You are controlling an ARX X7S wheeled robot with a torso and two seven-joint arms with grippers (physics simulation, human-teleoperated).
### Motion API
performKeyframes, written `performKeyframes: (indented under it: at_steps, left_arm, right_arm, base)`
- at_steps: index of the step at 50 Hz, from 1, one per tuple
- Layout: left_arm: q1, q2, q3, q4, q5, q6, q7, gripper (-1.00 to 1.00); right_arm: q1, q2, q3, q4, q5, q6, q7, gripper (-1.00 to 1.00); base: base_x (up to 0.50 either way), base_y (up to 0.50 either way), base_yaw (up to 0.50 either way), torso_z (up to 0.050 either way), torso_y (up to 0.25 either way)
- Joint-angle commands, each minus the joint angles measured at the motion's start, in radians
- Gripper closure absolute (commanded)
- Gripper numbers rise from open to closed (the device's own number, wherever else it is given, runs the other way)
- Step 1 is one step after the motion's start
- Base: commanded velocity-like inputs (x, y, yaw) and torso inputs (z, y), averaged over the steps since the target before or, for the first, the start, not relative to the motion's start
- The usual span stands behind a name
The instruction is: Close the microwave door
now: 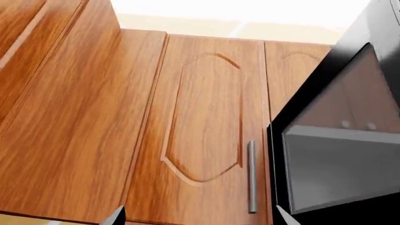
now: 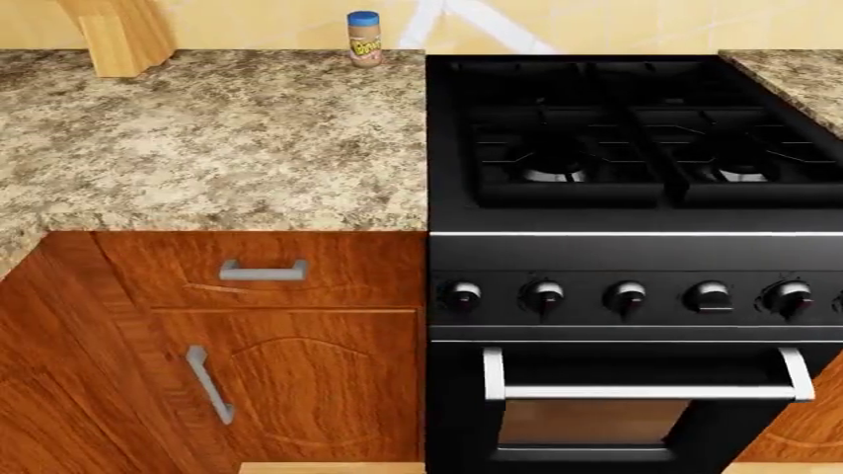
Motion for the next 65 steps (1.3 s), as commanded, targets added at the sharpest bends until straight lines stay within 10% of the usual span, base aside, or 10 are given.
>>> performKeyframes:
  at_steps: [1, 36, 65]
  left_arm:
    - [-0.005, -0.010, 0.009, 0.003, -0.001, 0.014, 0.002, -1.00]
    - [-0.004, -0.030, 0.030, 0.011, 0.006, 0.047, 0.015, -1.00]
    - [-0.006, -0.047, 0.046, 0.014, 0.015, 0.068, 0.027, -1.00]
  right_arm:
    - [0.007, 0.010, -0.010, 0.000, 0.006, -0.014, 0.003, -1.00]
    - [0.019, 0.029, -0.018, -0.004, -0.008, -0.045, -0.016, -1.00]
    - [0.023, 0.038, -0.019, -0.026, -0.040, -0.053, -0.055, -1.00]
  base:
    - [0.00, 0.50, 0.00, 0.000, 0.000]
    - [0.00, 0.50, 0.00, 0.000, 0.000]
    - [0.45, 0.31, 0.00, 0.000, 0.000]
